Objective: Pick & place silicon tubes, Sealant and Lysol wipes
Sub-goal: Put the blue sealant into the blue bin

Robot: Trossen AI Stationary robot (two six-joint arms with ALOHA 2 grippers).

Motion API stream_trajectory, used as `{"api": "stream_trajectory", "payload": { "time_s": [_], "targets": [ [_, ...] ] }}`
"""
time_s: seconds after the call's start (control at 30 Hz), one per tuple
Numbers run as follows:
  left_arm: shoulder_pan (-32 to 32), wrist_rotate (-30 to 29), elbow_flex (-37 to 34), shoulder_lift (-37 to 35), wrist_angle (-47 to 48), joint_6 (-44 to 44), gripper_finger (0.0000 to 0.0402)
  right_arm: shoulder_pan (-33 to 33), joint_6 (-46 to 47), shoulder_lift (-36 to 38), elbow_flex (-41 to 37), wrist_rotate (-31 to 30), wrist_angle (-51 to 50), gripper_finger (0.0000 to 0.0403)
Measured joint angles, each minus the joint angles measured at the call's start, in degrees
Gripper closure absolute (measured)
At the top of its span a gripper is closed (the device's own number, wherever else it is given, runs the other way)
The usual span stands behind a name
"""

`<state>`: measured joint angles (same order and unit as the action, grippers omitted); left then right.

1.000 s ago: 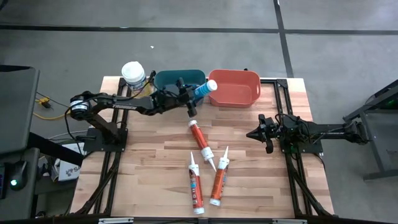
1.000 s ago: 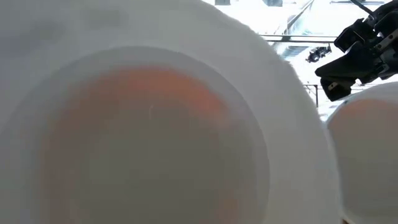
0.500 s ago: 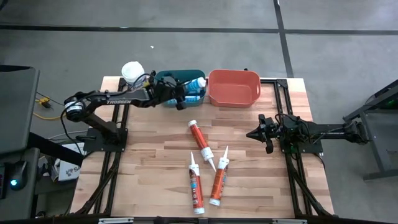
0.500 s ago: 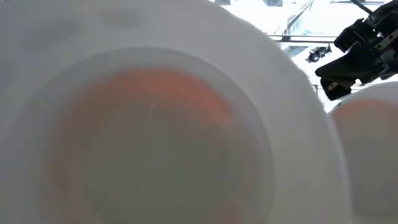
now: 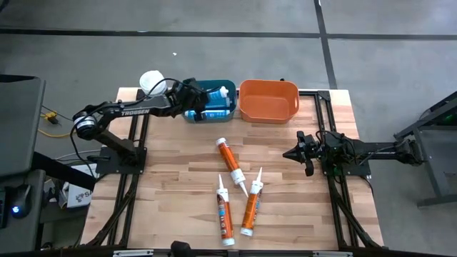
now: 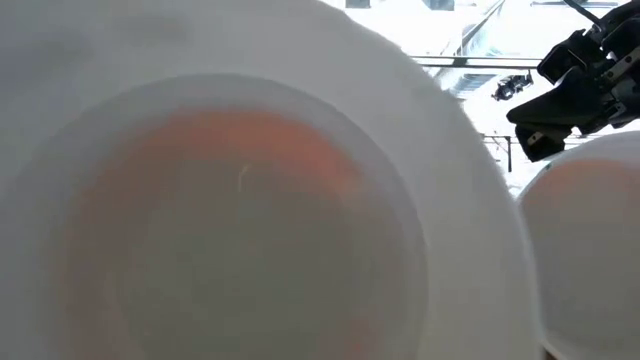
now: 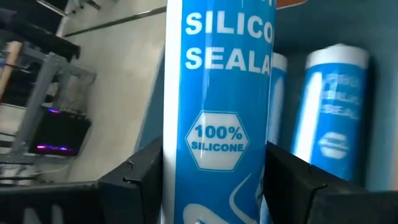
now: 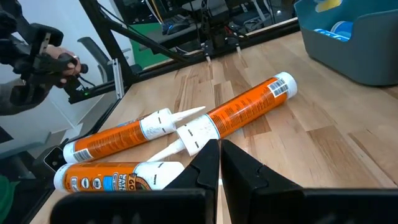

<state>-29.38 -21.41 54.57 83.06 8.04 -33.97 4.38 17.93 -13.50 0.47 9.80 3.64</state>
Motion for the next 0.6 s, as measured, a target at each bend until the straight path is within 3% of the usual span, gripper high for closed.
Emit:
{"api": "stream_trajectory", "payload": {
  "time_s": [0.27, 0.6],
  "targets": [
    [0.1, -0.8, 3.3, 0.8, 5.9, -2.8, 0.0206, 0.0, 0.0, 0.0, 0.0, 0.0, 0.0, 0.0391],
    [0.1, -3.3, 10.3, 8.7, 10.6, -2.8, 0.0206, 0.0, 0.0, 0.0, 0.0, 0.0, 0.0, 0.0391]
  ]
}}
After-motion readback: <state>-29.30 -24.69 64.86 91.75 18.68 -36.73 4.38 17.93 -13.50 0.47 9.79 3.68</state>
